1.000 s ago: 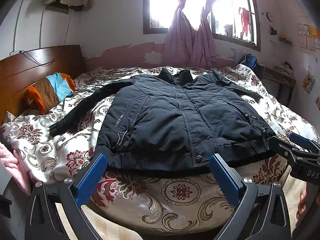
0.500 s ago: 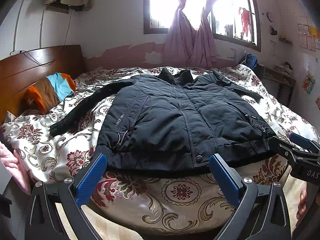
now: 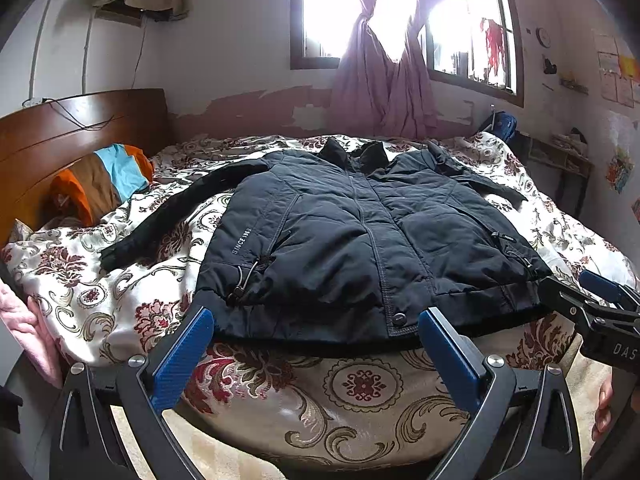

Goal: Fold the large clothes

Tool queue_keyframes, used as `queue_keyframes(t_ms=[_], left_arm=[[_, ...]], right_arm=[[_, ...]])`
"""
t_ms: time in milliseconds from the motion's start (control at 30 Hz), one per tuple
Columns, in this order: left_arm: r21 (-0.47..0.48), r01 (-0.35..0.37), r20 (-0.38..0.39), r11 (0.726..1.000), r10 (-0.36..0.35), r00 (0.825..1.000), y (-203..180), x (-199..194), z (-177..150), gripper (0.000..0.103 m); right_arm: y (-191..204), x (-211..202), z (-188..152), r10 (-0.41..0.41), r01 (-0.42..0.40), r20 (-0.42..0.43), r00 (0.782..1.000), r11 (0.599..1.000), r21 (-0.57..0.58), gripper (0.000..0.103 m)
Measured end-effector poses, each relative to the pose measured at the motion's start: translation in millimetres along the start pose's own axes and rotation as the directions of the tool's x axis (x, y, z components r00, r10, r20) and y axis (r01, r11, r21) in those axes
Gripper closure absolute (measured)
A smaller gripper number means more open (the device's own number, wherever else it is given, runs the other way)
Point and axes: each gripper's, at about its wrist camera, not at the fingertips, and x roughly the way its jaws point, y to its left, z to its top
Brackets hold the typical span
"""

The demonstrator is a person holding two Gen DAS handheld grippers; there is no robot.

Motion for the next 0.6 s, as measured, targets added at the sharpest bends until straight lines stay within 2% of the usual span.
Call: queue_keyframes(t_ms=[300, 500, 600], left_arm=[[-0.019, 0.005, -0.031, 1.0, -0.006, 1.0, 8, 4, 9, 0.0], [-0.072, -0.052, -0.081, 0.996, 0.046, 0.996, 21, 22, 20, 0.0], [-0.043, -0.093, -0.075, 0.995, 0.089, 0.993, 20, 35, 40, 0.0]], right_arm=[[-4, 8, -4, -0.027, 0.028, -0.019, 0.999, 0.999, 0.039, 0.001], [-36, 17, 14, -0.049, 0.05, -0.007, 0.999, 0.991, 0.126, 0.001], [-71, 29, 33, -0.035, 0.036, -0.011, 0.999, 0.975, 0.217, 0.001]])
